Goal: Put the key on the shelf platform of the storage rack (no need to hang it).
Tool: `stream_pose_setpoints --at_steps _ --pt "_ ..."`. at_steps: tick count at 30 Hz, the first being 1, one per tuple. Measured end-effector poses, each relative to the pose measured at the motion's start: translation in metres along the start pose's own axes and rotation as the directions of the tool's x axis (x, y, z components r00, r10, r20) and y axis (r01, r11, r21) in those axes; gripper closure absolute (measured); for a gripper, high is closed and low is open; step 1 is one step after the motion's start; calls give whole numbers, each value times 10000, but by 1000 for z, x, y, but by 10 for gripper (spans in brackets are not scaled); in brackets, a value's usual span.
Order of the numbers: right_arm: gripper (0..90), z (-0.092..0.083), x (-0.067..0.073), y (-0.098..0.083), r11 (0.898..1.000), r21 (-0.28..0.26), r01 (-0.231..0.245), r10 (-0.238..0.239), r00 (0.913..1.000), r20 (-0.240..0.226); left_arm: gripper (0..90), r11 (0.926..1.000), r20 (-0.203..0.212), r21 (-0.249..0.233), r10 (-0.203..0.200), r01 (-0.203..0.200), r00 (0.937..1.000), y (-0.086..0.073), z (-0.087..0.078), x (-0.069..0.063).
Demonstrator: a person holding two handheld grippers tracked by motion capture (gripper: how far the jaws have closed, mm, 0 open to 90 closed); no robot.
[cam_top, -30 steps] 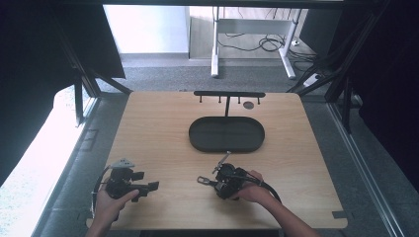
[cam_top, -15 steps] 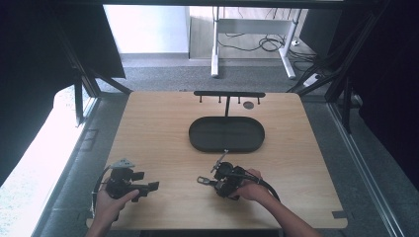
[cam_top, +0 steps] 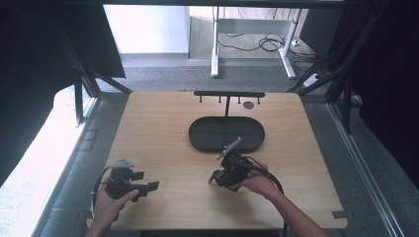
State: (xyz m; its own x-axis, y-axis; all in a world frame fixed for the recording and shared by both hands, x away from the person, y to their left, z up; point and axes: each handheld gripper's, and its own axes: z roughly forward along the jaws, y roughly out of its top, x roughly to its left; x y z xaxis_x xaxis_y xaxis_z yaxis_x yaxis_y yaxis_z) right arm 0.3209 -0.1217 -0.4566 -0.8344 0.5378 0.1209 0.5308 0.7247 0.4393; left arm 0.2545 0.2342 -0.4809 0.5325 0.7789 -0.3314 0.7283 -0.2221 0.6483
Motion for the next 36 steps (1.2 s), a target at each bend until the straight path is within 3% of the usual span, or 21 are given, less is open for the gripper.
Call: stream_pose_setpoints --at_steps 18,36 --pt "494 -28 -12 14 9978 -657 -115 133 9996 268 207 10000 -13 -6 4 -4 10000 0 0 0" --pt "494 -39 -29 36 9953 -934 -272 338 9969 703 207 10000 5 16 -31 31 10000 0 1 1"
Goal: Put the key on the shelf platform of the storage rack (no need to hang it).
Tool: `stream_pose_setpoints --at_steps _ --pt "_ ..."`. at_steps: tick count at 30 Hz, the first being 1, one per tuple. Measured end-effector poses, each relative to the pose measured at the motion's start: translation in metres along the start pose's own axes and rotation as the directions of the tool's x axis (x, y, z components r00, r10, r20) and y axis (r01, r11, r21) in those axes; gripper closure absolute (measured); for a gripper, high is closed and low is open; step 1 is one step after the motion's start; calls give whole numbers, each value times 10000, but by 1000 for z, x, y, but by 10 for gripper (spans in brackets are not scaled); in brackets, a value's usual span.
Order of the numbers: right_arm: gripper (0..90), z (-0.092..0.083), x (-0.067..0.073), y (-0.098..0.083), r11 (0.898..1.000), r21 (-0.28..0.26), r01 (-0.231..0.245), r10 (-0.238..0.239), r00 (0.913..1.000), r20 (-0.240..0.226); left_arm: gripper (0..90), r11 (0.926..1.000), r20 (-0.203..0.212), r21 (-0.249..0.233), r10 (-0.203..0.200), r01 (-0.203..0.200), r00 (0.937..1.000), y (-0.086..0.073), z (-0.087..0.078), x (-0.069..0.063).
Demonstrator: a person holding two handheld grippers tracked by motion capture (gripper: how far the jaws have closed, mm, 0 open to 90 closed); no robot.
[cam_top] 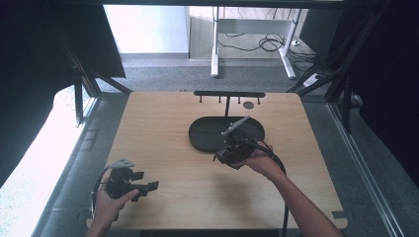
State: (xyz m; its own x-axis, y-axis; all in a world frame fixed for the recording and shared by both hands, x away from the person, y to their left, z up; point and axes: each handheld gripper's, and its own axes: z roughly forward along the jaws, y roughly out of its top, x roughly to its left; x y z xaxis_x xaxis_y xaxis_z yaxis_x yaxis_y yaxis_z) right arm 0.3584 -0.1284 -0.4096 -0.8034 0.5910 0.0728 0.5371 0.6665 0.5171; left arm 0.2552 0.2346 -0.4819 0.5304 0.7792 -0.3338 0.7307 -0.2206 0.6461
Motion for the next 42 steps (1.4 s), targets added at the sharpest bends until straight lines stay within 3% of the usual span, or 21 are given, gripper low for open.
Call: stream_pose_setpoints --at_steps 22,42 --pt "494 3 -35 26 9962 -399 -779 799 9955 518 207 10000 25 36 22 -22 10000 0 1 1" --pt "494 12 -57 43 9896 -640 -1288 1343 9867 911 207 10000 56 68 41 -41 10000 0 2 0"
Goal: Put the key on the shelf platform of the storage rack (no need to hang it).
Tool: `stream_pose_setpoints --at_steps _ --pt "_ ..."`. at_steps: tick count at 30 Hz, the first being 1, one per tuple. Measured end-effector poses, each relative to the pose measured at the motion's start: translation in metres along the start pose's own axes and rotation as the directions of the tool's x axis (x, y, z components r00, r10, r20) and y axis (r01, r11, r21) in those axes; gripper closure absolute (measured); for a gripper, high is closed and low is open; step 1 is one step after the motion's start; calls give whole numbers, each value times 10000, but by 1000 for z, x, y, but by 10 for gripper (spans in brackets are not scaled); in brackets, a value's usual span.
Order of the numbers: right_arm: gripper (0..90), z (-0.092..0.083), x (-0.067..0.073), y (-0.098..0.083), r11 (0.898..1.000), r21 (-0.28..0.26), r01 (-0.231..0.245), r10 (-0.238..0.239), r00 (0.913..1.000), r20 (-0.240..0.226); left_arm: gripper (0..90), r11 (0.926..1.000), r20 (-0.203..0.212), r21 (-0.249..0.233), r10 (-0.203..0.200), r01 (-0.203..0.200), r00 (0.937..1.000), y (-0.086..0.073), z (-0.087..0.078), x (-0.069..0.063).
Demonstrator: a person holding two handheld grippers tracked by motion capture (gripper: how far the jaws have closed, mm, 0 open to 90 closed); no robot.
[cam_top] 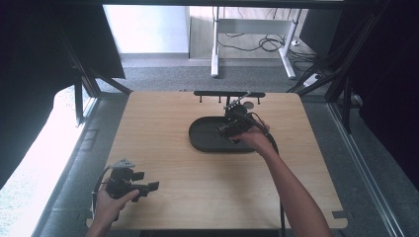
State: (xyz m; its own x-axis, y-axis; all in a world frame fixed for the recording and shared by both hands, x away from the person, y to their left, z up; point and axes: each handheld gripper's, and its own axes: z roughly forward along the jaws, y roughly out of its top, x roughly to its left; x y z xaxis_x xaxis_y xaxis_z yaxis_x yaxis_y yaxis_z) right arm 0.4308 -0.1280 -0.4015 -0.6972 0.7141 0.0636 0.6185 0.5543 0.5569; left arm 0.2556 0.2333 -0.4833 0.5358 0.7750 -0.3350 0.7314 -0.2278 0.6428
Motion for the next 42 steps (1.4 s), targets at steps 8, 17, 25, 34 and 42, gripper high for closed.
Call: stream_pose_setpoints --at_steps 8,17,25,34,42 --pt "494 7 -13 2 9992 -38 -407 408 9990 204 207 10000 -23 1 -3 3 10000 0 -1 1" --pt "494 8 -22 8 9982 -101 -597 601 9972 444 207 10000 5 -5 -6 6 10000 0 0 0" --pt "494 17 -25 12 9981 -84 -615 620 9950 784 207 10000 -19 -18 -32 32 10000 0 -1 0" --pt "494 30 -30 13 9971 32 -764 757 9920 1007 207 10000 3 -19 -23 23 10000 0 -1 1" --pt "494 42 -34 10 9963 177 -839 810 9888 1252 207 10000 -16 -25 -20 19 10000 0 -1 2"
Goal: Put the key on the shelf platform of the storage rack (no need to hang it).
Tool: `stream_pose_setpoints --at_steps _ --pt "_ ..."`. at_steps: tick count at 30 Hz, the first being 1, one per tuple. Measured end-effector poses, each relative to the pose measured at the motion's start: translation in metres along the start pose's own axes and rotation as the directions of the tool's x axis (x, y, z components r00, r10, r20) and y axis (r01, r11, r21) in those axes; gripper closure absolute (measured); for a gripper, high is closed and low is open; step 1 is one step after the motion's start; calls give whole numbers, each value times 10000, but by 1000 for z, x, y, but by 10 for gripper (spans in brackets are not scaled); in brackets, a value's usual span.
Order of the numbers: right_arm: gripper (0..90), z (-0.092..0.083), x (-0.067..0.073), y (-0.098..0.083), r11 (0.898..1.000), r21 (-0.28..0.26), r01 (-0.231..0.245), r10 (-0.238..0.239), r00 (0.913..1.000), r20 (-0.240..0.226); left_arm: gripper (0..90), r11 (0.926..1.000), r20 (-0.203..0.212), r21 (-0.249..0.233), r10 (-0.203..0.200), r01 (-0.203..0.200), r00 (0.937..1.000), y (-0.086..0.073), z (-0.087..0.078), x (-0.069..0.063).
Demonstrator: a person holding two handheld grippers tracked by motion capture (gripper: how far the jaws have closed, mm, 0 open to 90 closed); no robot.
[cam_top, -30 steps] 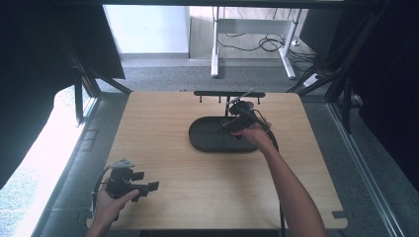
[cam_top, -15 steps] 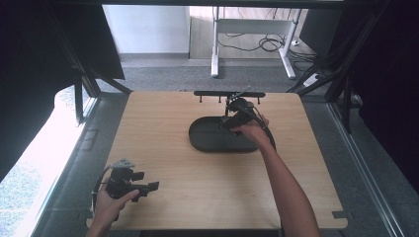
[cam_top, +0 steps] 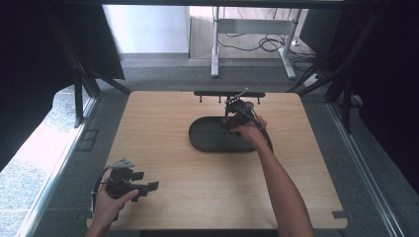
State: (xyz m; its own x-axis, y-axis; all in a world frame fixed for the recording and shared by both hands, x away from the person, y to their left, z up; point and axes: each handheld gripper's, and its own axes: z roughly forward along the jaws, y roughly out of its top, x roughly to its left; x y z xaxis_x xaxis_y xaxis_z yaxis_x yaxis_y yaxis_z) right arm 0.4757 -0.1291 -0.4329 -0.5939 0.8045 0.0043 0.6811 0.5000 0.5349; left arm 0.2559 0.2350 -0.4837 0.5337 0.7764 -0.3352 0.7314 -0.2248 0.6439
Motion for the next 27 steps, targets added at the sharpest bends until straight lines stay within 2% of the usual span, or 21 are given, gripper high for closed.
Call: stream_pose_setpoints --at_steps 4,7,27 --pt "494 8 0 -1 10000 53 -69 69 9999 79 207 10000 9 5 -1 1 10000 0 0 0" --pt "493 13 2 -2 10000 18 5 -6 9993 362 207 10000 0 -11 -39 39 10000 0 0 0" --pt "493 39 7 -18 9994 329 61 -74 9991 416 207 10000 -3 27 -34 34 10000 -1 1 1"
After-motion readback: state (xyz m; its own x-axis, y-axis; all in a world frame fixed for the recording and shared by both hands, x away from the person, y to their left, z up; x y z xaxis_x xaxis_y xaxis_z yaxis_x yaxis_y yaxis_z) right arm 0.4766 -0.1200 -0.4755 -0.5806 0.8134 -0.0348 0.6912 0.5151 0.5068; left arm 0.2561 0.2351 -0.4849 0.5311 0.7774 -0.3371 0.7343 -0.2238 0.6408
